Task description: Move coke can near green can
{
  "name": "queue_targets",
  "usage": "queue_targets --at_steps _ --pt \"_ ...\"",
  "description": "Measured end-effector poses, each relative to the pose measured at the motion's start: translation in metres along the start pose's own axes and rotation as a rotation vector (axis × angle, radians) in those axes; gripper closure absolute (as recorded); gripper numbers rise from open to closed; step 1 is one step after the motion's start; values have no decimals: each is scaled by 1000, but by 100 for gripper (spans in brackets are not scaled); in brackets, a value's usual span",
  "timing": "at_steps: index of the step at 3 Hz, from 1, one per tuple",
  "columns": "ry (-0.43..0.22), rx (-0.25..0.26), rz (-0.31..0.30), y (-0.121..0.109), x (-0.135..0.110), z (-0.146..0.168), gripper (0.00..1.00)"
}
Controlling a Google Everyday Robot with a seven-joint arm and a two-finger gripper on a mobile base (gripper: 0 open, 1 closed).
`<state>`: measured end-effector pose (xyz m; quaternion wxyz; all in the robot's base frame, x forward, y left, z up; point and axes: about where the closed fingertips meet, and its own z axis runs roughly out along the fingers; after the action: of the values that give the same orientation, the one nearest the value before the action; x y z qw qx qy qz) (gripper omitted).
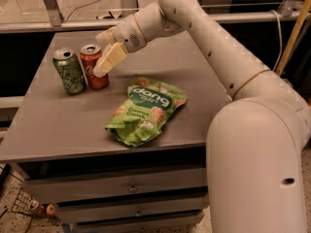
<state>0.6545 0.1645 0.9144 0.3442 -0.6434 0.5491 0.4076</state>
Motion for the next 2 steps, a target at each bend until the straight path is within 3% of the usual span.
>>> queue_targets --at_steps 1,2 --pt "76 90 95 3 35 -43 0" --pt "174 247 189 17 65 -113 0"
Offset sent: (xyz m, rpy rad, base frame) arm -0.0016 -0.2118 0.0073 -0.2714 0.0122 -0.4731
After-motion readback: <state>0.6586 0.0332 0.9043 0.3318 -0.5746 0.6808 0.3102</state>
